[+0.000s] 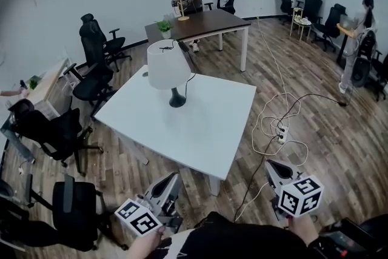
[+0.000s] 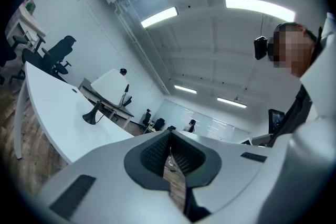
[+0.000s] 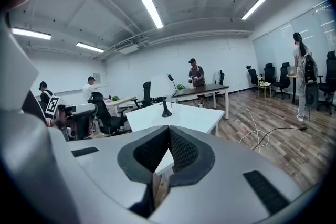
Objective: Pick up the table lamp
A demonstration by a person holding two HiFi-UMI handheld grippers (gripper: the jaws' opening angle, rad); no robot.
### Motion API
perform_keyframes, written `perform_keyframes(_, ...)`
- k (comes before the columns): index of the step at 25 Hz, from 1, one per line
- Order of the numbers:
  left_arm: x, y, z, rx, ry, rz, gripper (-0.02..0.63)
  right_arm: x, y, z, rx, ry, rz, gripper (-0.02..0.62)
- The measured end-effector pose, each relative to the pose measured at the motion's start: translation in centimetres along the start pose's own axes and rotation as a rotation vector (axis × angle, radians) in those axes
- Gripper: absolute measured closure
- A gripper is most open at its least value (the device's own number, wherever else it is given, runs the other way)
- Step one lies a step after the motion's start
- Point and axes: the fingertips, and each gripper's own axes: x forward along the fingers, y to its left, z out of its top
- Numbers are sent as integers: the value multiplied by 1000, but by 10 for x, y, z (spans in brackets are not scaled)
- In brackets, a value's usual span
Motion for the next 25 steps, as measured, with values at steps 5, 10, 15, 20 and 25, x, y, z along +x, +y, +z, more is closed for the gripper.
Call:
perform_keyframes(5, 2, 24, 7, -33, 6, -16, 591, 25, 10, -1, -23, 30, 8, 580)
perform_keyframes(10, -3, 44, 3, -74, 20, 35, 591, 39, 22, -17, -17, 81, 19, 580)
perform_keyframes(15, -4, 55, 0, -95, 20, 58, 591, 57, 26, -24, -24, 117, 47, 580)
perform_keyframes(20, 3, 67, -10, -136, 23, 72, 591, 74, 17, -24, -25, 134, 66, 580)
perform_keyframes(25, 19, 86, -7, -132, 15, 116, 591, 112, -6, -16, 112, 100, 145, 580)
